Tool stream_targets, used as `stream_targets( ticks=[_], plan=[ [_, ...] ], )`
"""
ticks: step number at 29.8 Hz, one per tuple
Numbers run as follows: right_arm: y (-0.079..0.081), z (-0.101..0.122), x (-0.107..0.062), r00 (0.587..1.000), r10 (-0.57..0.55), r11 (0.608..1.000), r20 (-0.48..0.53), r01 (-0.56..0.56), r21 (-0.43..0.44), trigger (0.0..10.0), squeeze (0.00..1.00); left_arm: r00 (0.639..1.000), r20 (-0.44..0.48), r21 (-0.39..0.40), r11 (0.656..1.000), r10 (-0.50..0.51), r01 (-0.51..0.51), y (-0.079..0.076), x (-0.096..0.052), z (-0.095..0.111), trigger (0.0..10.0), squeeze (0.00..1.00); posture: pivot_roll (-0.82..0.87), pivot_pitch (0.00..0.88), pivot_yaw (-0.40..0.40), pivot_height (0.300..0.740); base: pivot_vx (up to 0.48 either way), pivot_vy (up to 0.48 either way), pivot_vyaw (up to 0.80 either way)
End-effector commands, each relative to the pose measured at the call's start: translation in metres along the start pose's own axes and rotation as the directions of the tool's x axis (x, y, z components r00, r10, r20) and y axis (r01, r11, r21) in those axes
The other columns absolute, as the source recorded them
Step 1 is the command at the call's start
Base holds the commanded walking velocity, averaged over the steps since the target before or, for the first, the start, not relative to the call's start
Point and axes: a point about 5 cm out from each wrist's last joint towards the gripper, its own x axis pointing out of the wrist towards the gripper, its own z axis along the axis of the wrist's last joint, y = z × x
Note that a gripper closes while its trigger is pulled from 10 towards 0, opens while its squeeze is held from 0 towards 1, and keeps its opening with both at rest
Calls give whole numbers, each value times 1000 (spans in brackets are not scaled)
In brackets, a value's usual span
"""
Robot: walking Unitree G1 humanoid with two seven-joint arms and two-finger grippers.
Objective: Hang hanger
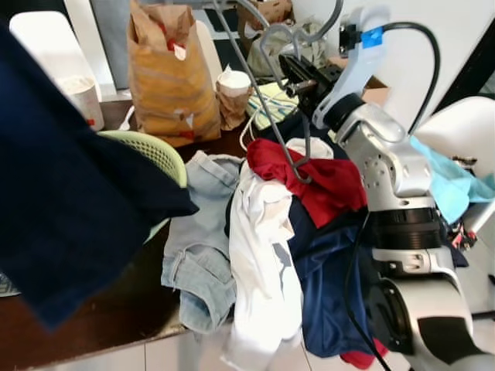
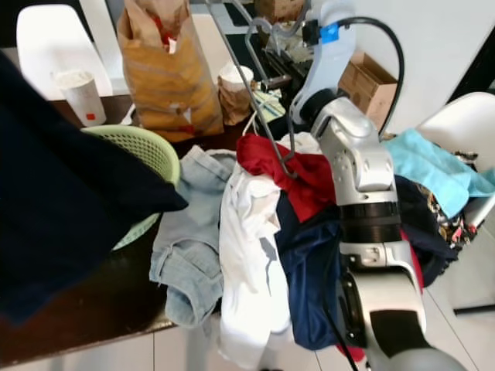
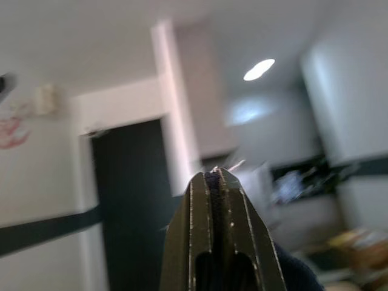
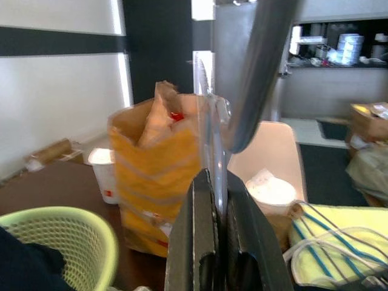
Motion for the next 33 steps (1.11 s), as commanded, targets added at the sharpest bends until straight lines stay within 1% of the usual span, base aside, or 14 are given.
stream_targets(
  ticks=[1,7,9,10,12,16,19,20,22,26,27,28,29,33],
  plan=[
    [0,2,0,1000,7,1000,11,-7,-5,10000,0,982,-26,104,978,186,-182,40,-13,-5,0,0,64,88,-25,740,0,0,0],
    [0,2,-1,1000,7,1000,7,-7,-7,10000,0,923,-91,257,904,375,-342,83,-37,-24,0,0,63,96,-32,740,0,0,0],
    [0,1,-1,1000,12,1000,0,-12,-6,10000,0,805,-122,401,770,581,-496,131,-73,-38,0,0,69,102,-38,740,0,0,0],
    [0,1,-1,1000,12,1000,0,-12,-6,10000,0,805,-122,401,770,581,-496,131,-73,-38,0,0,69,102,-38,740,0,0,0],
    [1,0,0,1000,19,1000,-6,-19,-3,10000,0,697,-134,527,646,704,-552,161,-106,-49,0,0,74,107,-40,740,0,0,0],
    [2,-1,0,1000,23,1000,-7,-24,-2,10000,0,649,-150,566,603,746,-562,170,-121,-56,0,0,75,110,-44,740,0,0,0],
    [4,-1,1,999,37,999,-15,-37,-3,10000,0,492,-362,667,589,792,-457,185,-177,-103,0,0,73,119,-45,740,0,0,0],
    [4,-1,1,999,37,999,-15,-37,-3,10000,0,492,-362,667,589,792,-457,185,-177,-103,0,0,73,119,-45,740,0,0,0],
    [4,-2,0,999,42,999,-23,-43,-7,10000,0,380,-411,718,551,828,-424,196,-214,-120,1569,0,65,125,-46,740,0,0,0],
    [4,-2,0,999,44,999,-25,-44,-8,10000,0,348,-415,732,536,841,-421,199,-224,-123,1569,0,65,125,-46,740,0,0,0],
    [4,-2,0,998,47,999,-29,-47,-10,10000,0,330,-423,733,532,844,-423,201,-230,-126,4549,0,61,129,-48,740,0,0,0],
    [4,-2,0,998,47,999,-29,-47,-10,10000,0,330,-423,733,532,844,-423,201,-230,-126,4549,0,61,129,-48,740,0,0,0],
    [4,-2,-1,998,49,999,-32,-50,-13,10000,0,332,-439,725,547,835,-419,199,-231,-130,10000,1000,59,130,-48,740,0,0,0],
    [3,-3,-1,998,55,998,-39,-55,-16,10000,0,378,-465,689,595,801,-413,189,-223,-137,10000,1000,59,132,-49,740,0,0,0]
  ],
)
